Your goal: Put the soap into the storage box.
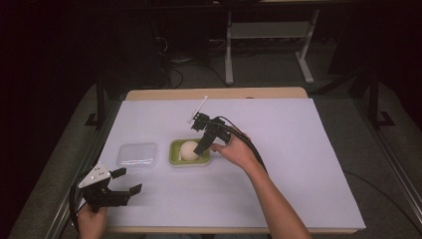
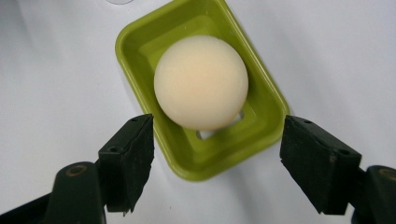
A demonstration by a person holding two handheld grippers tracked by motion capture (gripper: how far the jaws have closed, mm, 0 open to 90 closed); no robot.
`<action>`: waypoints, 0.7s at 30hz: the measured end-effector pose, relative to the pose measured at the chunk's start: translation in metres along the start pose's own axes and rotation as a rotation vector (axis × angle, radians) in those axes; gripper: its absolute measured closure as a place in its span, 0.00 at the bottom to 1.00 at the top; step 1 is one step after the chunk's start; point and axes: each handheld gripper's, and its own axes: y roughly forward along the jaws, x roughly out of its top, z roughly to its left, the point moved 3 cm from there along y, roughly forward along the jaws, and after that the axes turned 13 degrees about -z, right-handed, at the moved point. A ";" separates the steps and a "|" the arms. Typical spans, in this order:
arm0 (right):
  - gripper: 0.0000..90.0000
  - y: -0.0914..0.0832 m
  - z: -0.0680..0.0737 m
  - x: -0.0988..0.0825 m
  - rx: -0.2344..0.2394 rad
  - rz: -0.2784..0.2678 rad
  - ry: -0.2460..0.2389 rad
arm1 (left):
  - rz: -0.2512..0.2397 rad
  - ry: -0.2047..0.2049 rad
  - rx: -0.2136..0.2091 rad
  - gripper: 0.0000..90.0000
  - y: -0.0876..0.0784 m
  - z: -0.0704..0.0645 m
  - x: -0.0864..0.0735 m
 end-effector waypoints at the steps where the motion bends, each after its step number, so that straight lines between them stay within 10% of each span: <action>1: 0.28 -0.002 0.000 -0.002 -0.002 -0.005 0.000 | 0.001 -0.001 0.000 0.14 0.000 0.000 0.000; 21: 0.28 -0.036 -0.005 -0.042 -0.040 -0.048 0.038 | 0.014 -0.004 -0.001 0.14 0.002 0.000 -0.001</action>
